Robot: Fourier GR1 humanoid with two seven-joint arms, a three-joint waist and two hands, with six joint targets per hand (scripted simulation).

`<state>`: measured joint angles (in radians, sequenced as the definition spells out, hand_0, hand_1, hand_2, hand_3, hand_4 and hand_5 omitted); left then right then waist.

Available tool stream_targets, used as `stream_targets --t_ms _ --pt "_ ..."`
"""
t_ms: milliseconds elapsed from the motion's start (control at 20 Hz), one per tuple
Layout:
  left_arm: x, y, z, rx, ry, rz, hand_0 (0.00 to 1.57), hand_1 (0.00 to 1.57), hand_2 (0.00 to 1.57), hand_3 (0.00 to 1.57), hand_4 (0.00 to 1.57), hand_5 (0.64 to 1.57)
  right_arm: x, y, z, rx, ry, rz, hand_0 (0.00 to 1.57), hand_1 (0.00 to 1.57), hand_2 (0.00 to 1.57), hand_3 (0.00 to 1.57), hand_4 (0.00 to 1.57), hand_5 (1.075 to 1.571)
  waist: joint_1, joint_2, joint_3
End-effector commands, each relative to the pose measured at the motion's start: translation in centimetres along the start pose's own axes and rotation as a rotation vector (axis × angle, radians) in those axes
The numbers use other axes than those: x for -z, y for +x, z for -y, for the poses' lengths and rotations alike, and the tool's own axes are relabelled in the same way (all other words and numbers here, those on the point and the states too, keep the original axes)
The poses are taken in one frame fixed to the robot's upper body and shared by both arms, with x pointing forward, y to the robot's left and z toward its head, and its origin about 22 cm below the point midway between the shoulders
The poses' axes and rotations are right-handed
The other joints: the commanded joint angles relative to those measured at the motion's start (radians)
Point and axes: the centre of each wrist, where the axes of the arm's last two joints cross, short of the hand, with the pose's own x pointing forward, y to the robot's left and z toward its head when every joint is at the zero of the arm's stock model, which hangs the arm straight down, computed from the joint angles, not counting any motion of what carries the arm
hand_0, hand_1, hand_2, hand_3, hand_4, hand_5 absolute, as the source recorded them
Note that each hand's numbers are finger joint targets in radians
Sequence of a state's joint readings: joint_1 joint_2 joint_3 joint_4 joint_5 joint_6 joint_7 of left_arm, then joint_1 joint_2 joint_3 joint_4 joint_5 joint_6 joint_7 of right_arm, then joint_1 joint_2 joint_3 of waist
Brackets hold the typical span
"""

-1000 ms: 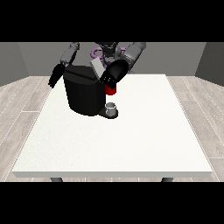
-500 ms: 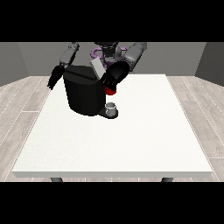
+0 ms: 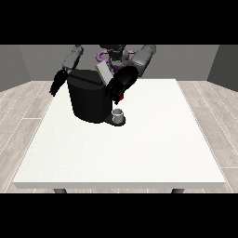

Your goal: Insert the coffee pod into the coffee machine and close the lid

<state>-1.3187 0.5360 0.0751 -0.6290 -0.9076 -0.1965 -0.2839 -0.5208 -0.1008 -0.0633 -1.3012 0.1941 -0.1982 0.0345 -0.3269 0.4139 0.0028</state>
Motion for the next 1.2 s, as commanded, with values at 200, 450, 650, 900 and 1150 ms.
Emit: stream_targets --t_ms 200,450,650,900,1150 --pt "-0.5 -0.6 2.8 0.005 -0.051 -0.017 0.00 0.00 0.36 0.25 0.00 1.571 -1.3 -2.7 0.3 0.006 -0.033 -0.070 0.00 0.00 0.00 0.00 0.08 1.571 0.048 -0.065 -0.0023" --pt "-0.4 0.4 6.3 -0.087 -0.139 -0.040 0.00 0.00 0.00 0.06 0.00 1.571 -2.7 -6.3 1.9 -0.008 -0.073 -0.207 0.00 0.00 0.00 0.00 0.14 1.571 0.121 -0.167 -0.0023" --pt "-1.3 1.0 11.3 -0.138 -0.233 -0.029 0.00 0.00 0.00 0.00 0.00 1.571 -5.9 -9.6 0.9 0.010 -0.098 -0.283 0.00 0.00 0.00 0.00 0.00 1.571 0.183 -0.259 -0.0023" --pt "-2.3 2.1 15.7 -0.579 -0.162 0.027 0.00 0.00 0.15 0.00 0.00 1.571 -7.4 -11.8 3.6 0.007 -0.116 -0.367 0.00 0.00 0.00 0.00 0.00 1.571 0.267 -0.350 -0.0039" --pt "-8.2 1.3 25.9 -1.071 -0.101 -0.144 0.00 0.00 0.00 0.00 0.41 1.571 -10.7 -13.8 4.7 -0.002 -0.151 -0.433 0.00 0.00 0.00 0.00 0.00 1.571 0.351 -0.469 -0.0067"
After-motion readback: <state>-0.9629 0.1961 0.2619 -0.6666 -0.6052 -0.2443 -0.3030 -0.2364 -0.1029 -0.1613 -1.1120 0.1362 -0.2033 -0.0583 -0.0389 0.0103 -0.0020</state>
